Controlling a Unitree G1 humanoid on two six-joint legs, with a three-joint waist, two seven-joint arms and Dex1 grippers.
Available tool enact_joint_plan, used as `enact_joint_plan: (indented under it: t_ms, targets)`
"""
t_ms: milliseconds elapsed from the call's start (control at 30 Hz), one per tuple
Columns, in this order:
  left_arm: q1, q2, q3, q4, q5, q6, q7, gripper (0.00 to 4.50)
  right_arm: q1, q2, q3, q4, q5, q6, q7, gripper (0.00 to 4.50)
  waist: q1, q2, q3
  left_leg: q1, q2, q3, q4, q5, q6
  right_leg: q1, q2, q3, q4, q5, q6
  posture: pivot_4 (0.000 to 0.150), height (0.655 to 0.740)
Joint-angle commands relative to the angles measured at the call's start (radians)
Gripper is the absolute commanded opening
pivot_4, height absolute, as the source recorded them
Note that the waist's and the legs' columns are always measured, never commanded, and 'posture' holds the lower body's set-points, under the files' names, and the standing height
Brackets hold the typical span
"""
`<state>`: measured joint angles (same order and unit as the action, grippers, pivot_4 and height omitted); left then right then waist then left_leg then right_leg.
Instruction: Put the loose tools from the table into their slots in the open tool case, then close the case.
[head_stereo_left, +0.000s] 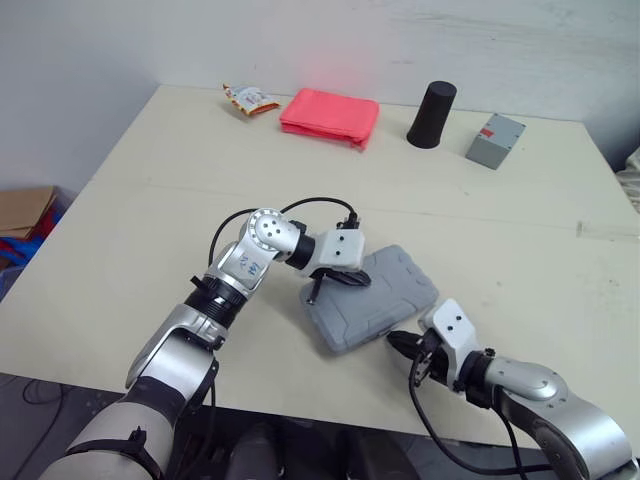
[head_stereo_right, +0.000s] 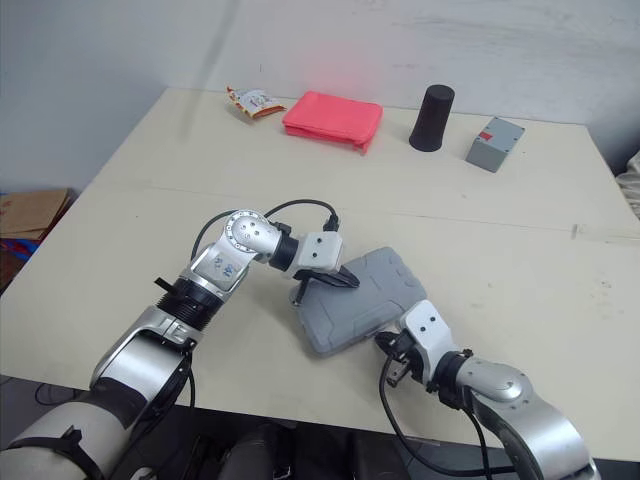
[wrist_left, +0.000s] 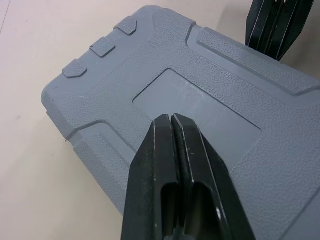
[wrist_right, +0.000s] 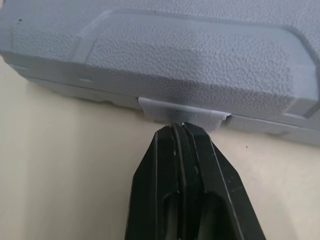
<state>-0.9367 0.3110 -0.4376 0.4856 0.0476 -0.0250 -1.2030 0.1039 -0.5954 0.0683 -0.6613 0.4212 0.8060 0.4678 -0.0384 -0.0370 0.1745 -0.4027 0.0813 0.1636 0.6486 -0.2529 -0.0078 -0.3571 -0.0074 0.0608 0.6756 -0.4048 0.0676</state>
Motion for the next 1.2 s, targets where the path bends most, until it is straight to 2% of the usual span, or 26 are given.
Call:
enact_joint_plan:
  t_ms: [33,167,567,733,833,900,933,1000,1067,1167,1200]
  targets:
    - [0.037,-0.001,-0.056,0.029,0.061,-0.034,-0.01,0.02,-0.028,0.021,0.005,-0.003,-0.022,-0.029,-0.017,0.0,-0.003,0.0,0.0,0.0,0.0,0.0,0.0,0.0,0.0,0.0,0.0,0.0,0.0,0.0,0.0,0.15,0.7348]
    - [0.056,0.008,-0.069,0.03,0.079,-0.11,-0.005,0.02,-0.059,0.039,0.01,-0.009,-0.026,-0.017,-0.021,0.0,-0.016,0.0,0.0,0.0,0.0,0.0,0.0,0.0,0.0,0.0,0.0,0.0,0.001,0.0,0.0,0.15,0.7348]
    - [0.075,0.001,-0.079,0.026,0.099,-0.136,-0.012,0.02,-0.154,0.072,0.042,0.059,-0.041,-0.005,-0.001,0.0,-0.029,-0.004,-0.002,0.003,0.0,0.0,-0.001,0.001,0.0,0.001,0.0,0.0,0.003,0.0,0.0,0.15,0.7348]
    - [0.059,0.015,-0.021,0.024,0.054,-0.067,-0.018,0.02,-0.12,-0.016,0.019,0.019,-0.058,-0.017,0.051,0.0,-0.028,-0.004,-0.003,0.004,0.0,0.0,-0.001,0.001,0.0,0.003,0.0,0.0,0.003,0.0,0.0,0.15,0.7348]
    - [0.073,0.07,0.06,-0.046,-0.033,0.066,-0.06,0.02,-0.071,-0.098,-0.063,-0.037,-0.02,-0.029,0.116,0.0,-0.024,-0.004,-0.003,0.003,0.0,0.0,-0.001,0.0,0.0,0.001,0.0,0.0,0.002,0.0,0.0,0.15,0.7348]
    - [0.099,0.134,0.133,-0.145,-0.12,0.194,-0.1,0.0,-0.031,-0.148,-0.181,-0.089,0.075,-0.021,0.198,0.66,-0.028,-0.003,-0.002,0.001,0.001,0.0,-0.002,0.001,0.0,-0.001,0.001,0.0,0.002,0.0,0.0,0.15,0.7348]
    - [0.115,0.165,0.164,-0.196,-0.156,0.248,-0.111,0.25,-0.009,-0.17,-0.24,-0.109,0.12,-0.022,0.239,0.91,-0.031,-0.002,-0.001,0.001,0.001,0.0,-0.003,0.001,-0.001,-0.001,0.001,0.0,0.002,0.0,0.0,0.15,0.7348]
    - [0.169,0.258,0.249,-0.325,-0.255,0.37,-0.143,0.86,0.047,-0.238,-0.41,-0.138,0.247,-0.01,0.371,1.88,-0.035,0.002,0.001,0.0,0.001,-0.001,-0.003,0.001,-0.002,-0.002,0.002,-0.001,0.003,0.0,-0.001,0.15,0.7348]
    - [0.228,0.356,0.362,-0.466,-0.384,0.53,-0.158,1.79,0.082,-0.308,-0.582,-0.125,0.354,0.01,0.486,2.9,-0.034,0.002,0.002,-0.001,0.001,-0.004,-0.003,0.002,-0.002,-0.001,0.002,-0.002,0.002,-0.001,-0.001,0.15,0.7348]
    - [0.318,0.511,0.571,-0.647,-0.58,0.791,-0.139,3.16,0.052,-0.399,-0.808,-0.028,0.531,0.106,0.556,4.36,-0.038,0.001,0.004,-0.002,0.001,-0.005,-0.002,0.001,-0.001,0.001,0.001,-0.003,0.001,0.0,-0.001,0.15,0.7348]
    - [0.351,0.553,0.633,-0.699,-0.632,0.86,-0.124,3.45,0.046,-0.426,-0.857,0.0,0.559,0.124,0.575,4.5,-0.039,0.0,0.005,-0.002,0.001,-0.006,-0.002,0.001,0.0,0.002,0.0,-0.004,0.0,0.0,-0.001,0.15,0.7348]
